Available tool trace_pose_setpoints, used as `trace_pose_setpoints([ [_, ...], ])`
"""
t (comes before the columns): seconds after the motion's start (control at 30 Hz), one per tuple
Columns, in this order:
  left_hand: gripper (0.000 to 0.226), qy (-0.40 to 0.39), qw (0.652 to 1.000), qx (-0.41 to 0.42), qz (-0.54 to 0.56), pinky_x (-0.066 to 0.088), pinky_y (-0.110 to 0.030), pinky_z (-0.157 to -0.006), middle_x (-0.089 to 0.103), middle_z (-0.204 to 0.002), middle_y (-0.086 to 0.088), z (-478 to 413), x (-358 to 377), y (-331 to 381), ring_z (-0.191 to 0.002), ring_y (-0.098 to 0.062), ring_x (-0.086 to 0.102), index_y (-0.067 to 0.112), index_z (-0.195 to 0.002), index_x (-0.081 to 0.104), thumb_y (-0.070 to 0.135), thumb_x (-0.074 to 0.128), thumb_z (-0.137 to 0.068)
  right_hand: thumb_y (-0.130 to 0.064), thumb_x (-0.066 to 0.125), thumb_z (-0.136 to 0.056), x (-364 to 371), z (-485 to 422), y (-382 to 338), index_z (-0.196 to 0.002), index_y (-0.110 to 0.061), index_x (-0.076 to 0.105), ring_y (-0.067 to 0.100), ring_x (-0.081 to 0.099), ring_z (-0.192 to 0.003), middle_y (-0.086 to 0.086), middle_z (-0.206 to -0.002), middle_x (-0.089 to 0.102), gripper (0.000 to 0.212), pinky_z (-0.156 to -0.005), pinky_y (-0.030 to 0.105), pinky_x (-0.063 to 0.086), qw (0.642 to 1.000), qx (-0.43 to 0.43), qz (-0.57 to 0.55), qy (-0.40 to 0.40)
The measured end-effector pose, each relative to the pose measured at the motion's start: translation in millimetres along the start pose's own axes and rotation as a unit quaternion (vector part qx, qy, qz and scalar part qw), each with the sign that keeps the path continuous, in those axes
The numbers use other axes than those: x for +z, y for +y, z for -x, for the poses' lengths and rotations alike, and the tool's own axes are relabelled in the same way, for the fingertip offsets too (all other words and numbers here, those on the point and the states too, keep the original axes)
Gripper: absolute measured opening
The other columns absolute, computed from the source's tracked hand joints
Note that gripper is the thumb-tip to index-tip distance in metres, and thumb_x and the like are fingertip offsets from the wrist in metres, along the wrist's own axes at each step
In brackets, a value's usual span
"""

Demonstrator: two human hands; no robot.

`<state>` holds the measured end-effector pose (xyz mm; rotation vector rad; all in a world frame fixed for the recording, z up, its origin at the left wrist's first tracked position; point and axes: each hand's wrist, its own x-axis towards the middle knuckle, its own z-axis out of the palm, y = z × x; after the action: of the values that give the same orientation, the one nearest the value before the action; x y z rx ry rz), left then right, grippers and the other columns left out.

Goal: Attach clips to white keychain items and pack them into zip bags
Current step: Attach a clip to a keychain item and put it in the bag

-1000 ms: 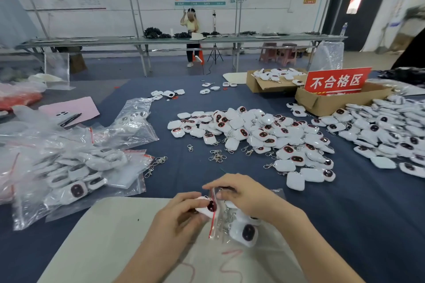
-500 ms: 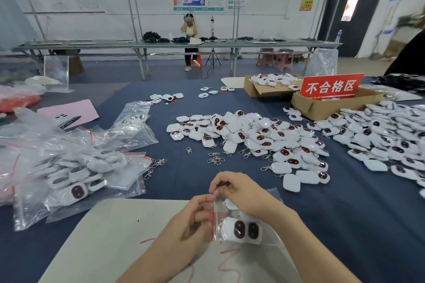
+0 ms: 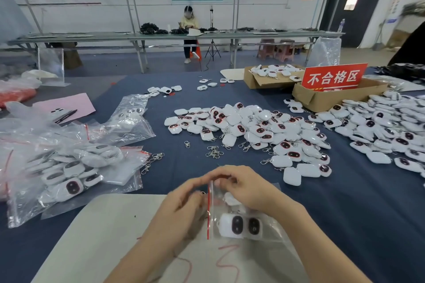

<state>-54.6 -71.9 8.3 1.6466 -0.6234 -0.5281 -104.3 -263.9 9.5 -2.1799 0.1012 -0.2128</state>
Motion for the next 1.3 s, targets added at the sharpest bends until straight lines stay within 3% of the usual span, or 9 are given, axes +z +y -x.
trace_pose_setpoints([
  [0.1, 0.032, 0.057, 0.998, -0.007, 0.003, 0.051, -0.032, -0.082, 0.079, -0.088, -0.006, -12, -10, -6, -0.079, -0.012, 0.072, 0.024, -0.116, 0.067, 0.007, 0.042, -0.106, -0.018, 0.054, -0.103, -12, 0, 4, -0.12, -0.042, 0.068, -0.013, 0.062, -0.088, -0.021, -0.113, 0.07, 0.033, -0.073, 0.01, 0.048, 0.998, 0.015, -0.016, 0.052],
  [0.2, 0.031, 0.118, 0.992, -0.021, 0.026, 0.053, -0.025, -0.068, 0.078, -0.082, -0.006, -30, -17, -12, -0.069, -0.009, 0.07, 0.023, -0.109, 0.068, 0.007, 0.042, -0.106, -0.021, 0.05, -0.104, -26, -6, 15, -0.132, -0.037, 0.061, -0.001, 0.056, -0.114, -0.012, -0.132, 0.063, 0.034, -0.097, 0.013, 0.04, 0.986, 0.059, 0.059, 0.141],
  [0.33, 0.03, 0.163, 0.983, -0.022, 0.081, 0.055, -0.023, -0.061, 0.077, -0.078, -0.004, -59, -17, -15, -0.067, -0.009, 0.069, 0.017, -0.108, 0.066, 0.003, 0.04, -0.105, -0.027, 0.045, -0.104, -38, -18, 33, -0.149, -0.026, 0.043, 0.028, 0.03, -0.145, 0.01, -0.155, 0.04, 0.045, -0.121, 0.045, 0.022, 0.921, 0.185, 0.288, 0.188],
  [0.43, 0.029, 0.169, 0.98, -0.018, 0.106, 0.056, -0.022, -0.059, 0.077, -0.078, -0.002, -79, -9, -15, -0.068, -0.009, 0.07, 0.02, -0.107, 0.066, 0.005, 0.041, -0.105, -0.029, 0.039, -0.105, -38, -21, 45, -0.154, -0.022, 0.03, 0.036, 0.006, -0.153, 0.016, -0.164, 0.015, 0.051, -0.122, 0.055, 0.007, 0.88, 0.275, 0.342, 0.181],
  [0.57, 0.029, 0.163, 0.982, -0.005, 0.1, 0.055, -0.022, -0.059, 0.076, -0.078, -0.001, -105, 3, -19, -0.069, -0.008, 0.068, 0.023, -0.107, 0.066, 0.005, 0.043, -0.103, -0.024, 0.04, -0.103, -35, -24, 52, -0.146, -0.021, 0.045, 0.033, 0.029, -0.143, 0.01, -0.153, 0.039, 0.043, -0.117, 0.049, 0.023, 0.878, 0.238, 0.362, 0.206],
  [0.77, 0.029, 0.165, 0.984, 0.011, 0.059, 0.054, -0.019, -0.058, 0.075, -0.077, 0.003, -128, 12, -26, -0.071, -0.003, 0.066, 0.025, -0.11, 0.064, 0.008, 0.042, -0.104, -0.014, 0.049, -0.101, -34, -25, 61, -0.131, -0.025, 0.063, 0.015, 0.052, -0.116, -0.002, -0.126, 0.058, 0.035, -0.095, 0.026, 0.041, 0.951, 0.077, 0.215, 0.21],
  [1.0, 0.024, 0.117, 0.991, 0.05, -0.029, 0.052, -0.016, -0.063, 0.075, -0.081, 0.007, -125, 18, -26, -0.072, -0.002, 0.066, 0.032, -0.108, 0.064, 0.016, 0.048, -0.103, -0.016, 0.052, -0.101, -26, -38, 66, -0.115, -0.036, 0.069, 0.003, 0.057, -0.093, -0.017, -0.1, 0.064, 0.03, -0.084, 0.018, 0.043, 0.975, 0.05, 0.045, 0.214],
  [1.13, 0.021, 0.006, 0.977, 0.085, -0.196, 0.053, -0.023, -0.078, 0.073, -0.091, 0.018, -122, 26, -25, -0.084, -0.002, 0.067, 0.043, -0.108, 0.066, 0.054, 0.054, -0.096, -0.031, 0.059, -0.096, -29, -43, 55, -0.104, -0.042, 0.074, 0.013, 0.061, -0.082, 0.007, -0.101, 0.071, 0.02, -0.077, 0.016, 0.046, 0.945, 0.078, -0.216, 0.231],
  [1.3, 0.046, -0.037, 0.913, 0.085, -0.398, 0.049, -0.025, -0.078, 0.061, -0.092, 0.021, -124, 34, -18, -0.087, 0.006, 0.057, 0.047, -0.103, 0.066, 0.082, 0.048, -0.08, -0.033, 0.06, -0.095, -25, -48, 53, -0.106, -0.039, 0.076, 0.003, 0.063, -0.099, -0.007, -0.111, 0.074, 0.021, -0.092, 0.027, 0.042, 0.908, 0.085, -0.361, 0.194],
])
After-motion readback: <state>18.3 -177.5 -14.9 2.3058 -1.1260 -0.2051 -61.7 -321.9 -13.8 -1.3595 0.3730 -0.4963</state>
